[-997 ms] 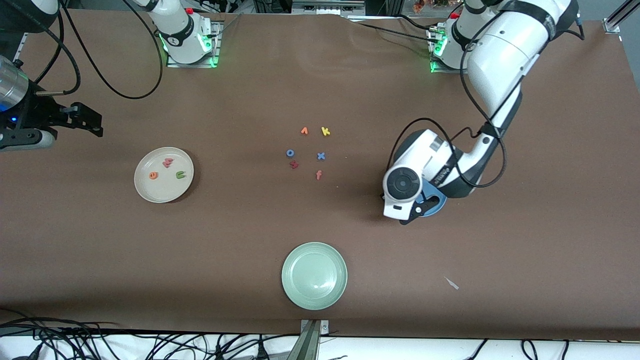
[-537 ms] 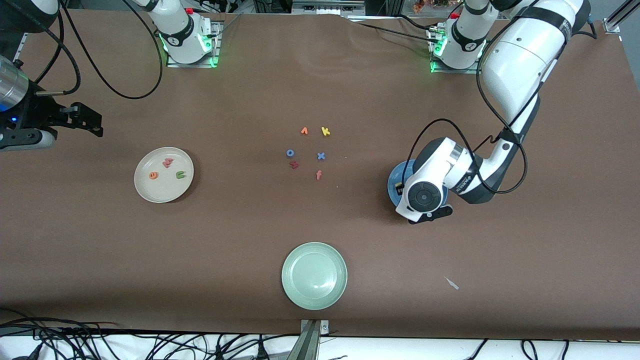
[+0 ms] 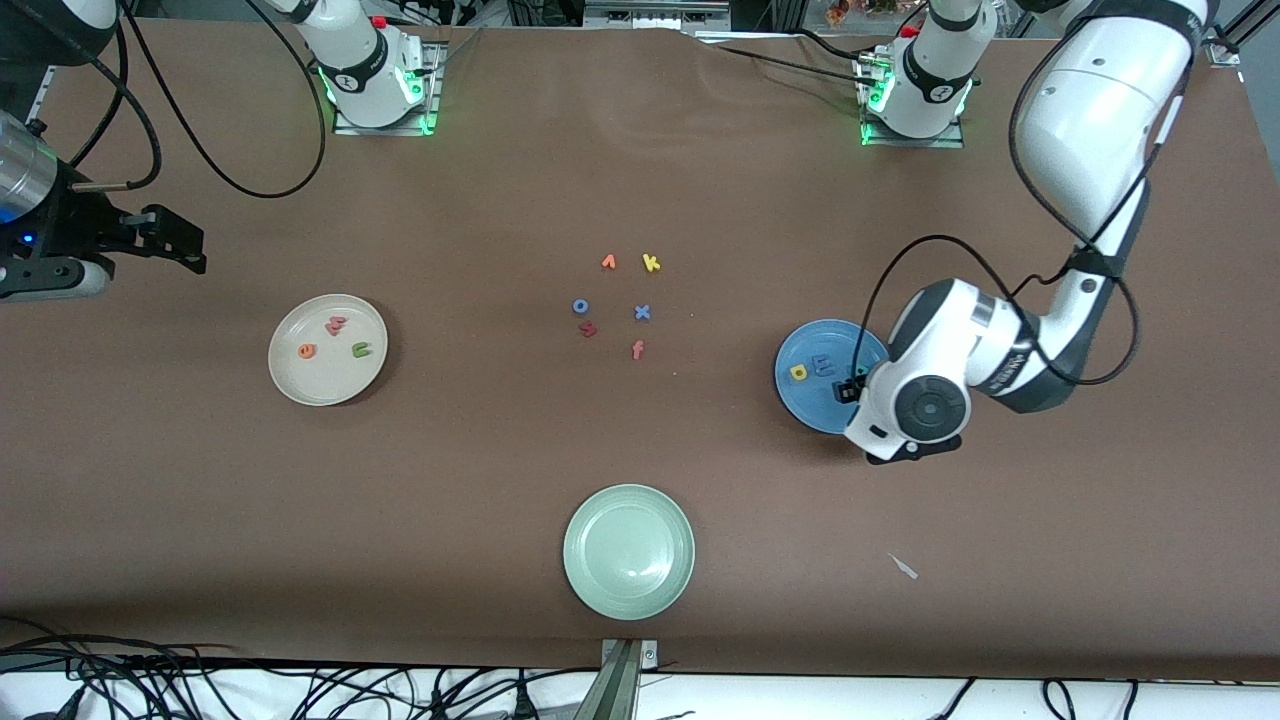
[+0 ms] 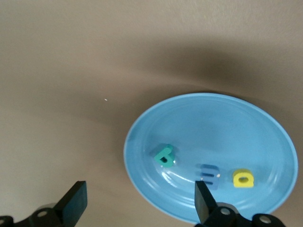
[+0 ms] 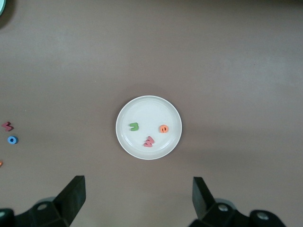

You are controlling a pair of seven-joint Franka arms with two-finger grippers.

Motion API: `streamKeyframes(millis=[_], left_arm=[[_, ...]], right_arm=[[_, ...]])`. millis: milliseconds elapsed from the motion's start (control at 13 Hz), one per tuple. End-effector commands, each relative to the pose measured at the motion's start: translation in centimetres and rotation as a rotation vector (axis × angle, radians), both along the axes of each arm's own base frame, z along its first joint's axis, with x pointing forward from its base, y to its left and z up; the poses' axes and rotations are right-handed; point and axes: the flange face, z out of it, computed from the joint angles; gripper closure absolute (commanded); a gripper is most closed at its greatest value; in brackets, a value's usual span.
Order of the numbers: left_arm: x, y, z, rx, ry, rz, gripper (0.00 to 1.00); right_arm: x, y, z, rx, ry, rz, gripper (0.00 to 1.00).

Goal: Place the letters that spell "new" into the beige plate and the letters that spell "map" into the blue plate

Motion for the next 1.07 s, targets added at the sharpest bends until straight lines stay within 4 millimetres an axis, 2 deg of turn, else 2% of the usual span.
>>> streamKeyframes(millis=[0,230,384,460,537,690,767,997], left_arm=[[0.5,5.3,4.1,-0.092,0.01,-0.027,0.0],[1.0,9.9,6.7,-0.108,-0.015,-0.015,0.0],[1.0,13.5,9.2,-0.14,-0.031,-0.057,0.0],[0.6,15.0,10.8,-0.175,-0.038,-0.113,0.0],[0.1,17.6,12.5,-0.218,-0.052,-0.125,0.0],[-2.1,20.3,16.4,-0.296,-0.09,-0.184,0.0],[-2.9,21.4,18.5,-0.279,-0.116,-0.2,0.0],[-4.6,21.3,26.0,-0.273,-0.243,-0.188,0.0]], right_arm=[[-0.2,0.0,0.5,0.018,0.003,0.002,0.0],[-0.2,0.0,0.5,0.018,0.003,0.002,0.0],[-0.2,0.0,0.5,0.018,0.003,0.002,0.0],[-0.2,0.0,0.5,0.018,0.003,0.002,0.0],[-0.2,0.1,0.5,0.018,0.003,0.003,0.0],[-0.2,0.2,0.5,0.018,0.005,0.005,0.0],[-0.2,0.1,0.5,0.017,0.005,0.003,0.0],[-0.1,0.0,0.4,0.017,0.008,0.002,0.0]])
